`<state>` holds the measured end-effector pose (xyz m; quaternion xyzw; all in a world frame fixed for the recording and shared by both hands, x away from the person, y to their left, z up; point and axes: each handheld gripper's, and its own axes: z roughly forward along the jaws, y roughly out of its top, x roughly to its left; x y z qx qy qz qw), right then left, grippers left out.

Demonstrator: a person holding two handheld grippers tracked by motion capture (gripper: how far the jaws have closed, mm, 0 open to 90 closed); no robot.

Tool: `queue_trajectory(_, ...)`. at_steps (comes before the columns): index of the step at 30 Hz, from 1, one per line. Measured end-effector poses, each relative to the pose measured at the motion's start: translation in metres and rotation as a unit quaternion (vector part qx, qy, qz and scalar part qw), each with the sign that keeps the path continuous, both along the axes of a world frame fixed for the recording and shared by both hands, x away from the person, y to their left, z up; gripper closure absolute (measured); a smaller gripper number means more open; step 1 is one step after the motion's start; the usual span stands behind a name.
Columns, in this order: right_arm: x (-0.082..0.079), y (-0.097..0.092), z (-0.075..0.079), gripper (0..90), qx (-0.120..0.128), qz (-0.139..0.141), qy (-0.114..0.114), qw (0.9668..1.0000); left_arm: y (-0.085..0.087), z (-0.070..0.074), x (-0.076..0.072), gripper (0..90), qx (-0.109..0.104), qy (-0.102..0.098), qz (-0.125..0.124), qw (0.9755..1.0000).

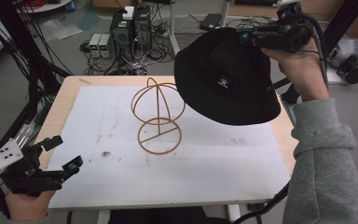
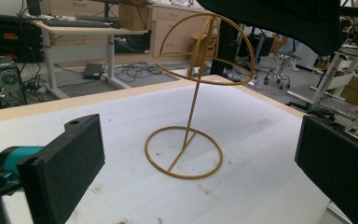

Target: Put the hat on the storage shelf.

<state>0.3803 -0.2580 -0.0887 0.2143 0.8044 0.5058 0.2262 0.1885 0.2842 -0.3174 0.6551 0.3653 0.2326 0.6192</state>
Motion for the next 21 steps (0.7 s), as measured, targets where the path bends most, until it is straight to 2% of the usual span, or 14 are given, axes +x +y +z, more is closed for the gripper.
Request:
queue_trajectory(11, -0.005, 0.013, 0.011, 88.0, 0.016, 0.04, -0.003, 0.9991, 0.0, 0.0, 0.0, 1.7, -0.001, -0.001, -0.002, 1.0)
queue_trajectory(18, -0.007, 0.028, 0.011, 88.0, 0.015, 0.07, -0.006, 0.9974, 0.0, 0.001, -0.001, 1.7, -0.001, -0.002, -0.003, 1.0)
queue_trajectory(21, -0.007, 0.041, 0.009, 88.0, 0.012, 0.086, -0.005, 0.9962, 0.001, 0.001, -0.001, 1.7, -0.001, -0.002, -0.003, 1.0)
